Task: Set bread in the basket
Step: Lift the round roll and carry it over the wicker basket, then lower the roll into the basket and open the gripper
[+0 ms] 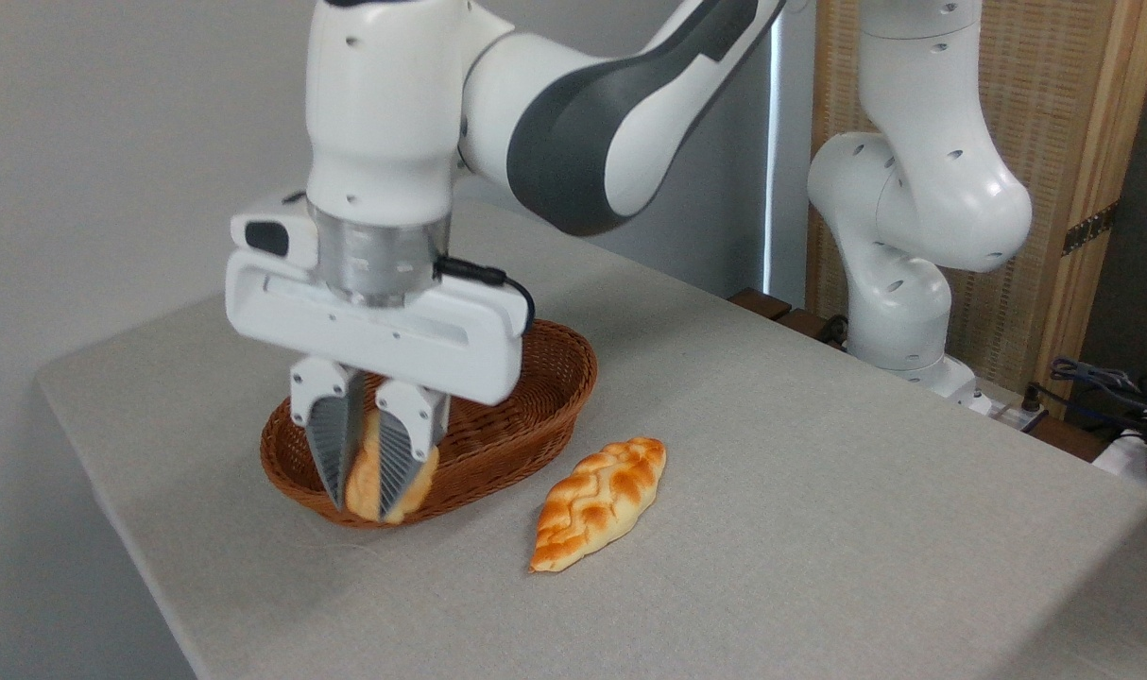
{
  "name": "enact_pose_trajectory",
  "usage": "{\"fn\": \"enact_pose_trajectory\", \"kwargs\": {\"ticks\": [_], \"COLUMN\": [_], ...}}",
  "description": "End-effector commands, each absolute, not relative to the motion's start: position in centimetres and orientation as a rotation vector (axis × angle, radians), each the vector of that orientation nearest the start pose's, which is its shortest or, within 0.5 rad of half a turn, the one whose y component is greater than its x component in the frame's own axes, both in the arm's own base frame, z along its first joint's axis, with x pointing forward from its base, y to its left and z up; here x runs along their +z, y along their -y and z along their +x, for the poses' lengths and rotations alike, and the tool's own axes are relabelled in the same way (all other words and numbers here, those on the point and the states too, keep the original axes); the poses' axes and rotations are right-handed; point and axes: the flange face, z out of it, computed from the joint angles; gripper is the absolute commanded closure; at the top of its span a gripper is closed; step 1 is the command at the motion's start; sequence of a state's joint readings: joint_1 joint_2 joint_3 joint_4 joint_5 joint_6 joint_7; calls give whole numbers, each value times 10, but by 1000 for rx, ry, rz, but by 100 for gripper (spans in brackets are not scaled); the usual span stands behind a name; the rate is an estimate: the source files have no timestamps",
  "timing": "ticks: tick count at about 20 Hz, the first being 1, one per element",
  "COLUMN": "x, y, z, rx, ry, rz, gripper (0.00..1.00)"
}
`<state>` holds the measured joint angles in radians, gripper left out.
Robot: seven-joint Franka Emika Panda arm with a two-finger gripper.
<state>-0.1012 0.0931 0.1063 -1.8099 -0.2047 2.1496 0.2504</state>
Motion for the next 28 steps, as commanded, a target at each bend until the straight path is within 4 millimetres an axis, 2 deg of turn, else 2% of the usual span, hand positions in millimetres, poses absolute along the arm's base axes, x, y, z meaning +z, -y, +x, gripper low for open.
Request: {"fn": "enact_pose_trajectory", "kwargs": {"ticks": [1, 2, 6, 7, 8, 9, 19, 23, 28], "x": [525, 530, 530, 530, 527, 523, 514, 512, 515], "y": [46, 58, 100, 115, 122, 124, 125, 133, 122], "z": [610, 607, 601, 599, 597, 597, 599, 597, 600], "rx": [-485, -498, -489, -483, -471, -460, -428, -423, -443], "ry": [-324, -364, -487, -531, -553, -563, -594, -749, -927], "rz": [-3269, -3266, -3263, -3260, -3258, -3255, -3217, -3149, -3074], "gripper": [64, 65, 63, 53, 10, 0, 0, 0, 0]}}
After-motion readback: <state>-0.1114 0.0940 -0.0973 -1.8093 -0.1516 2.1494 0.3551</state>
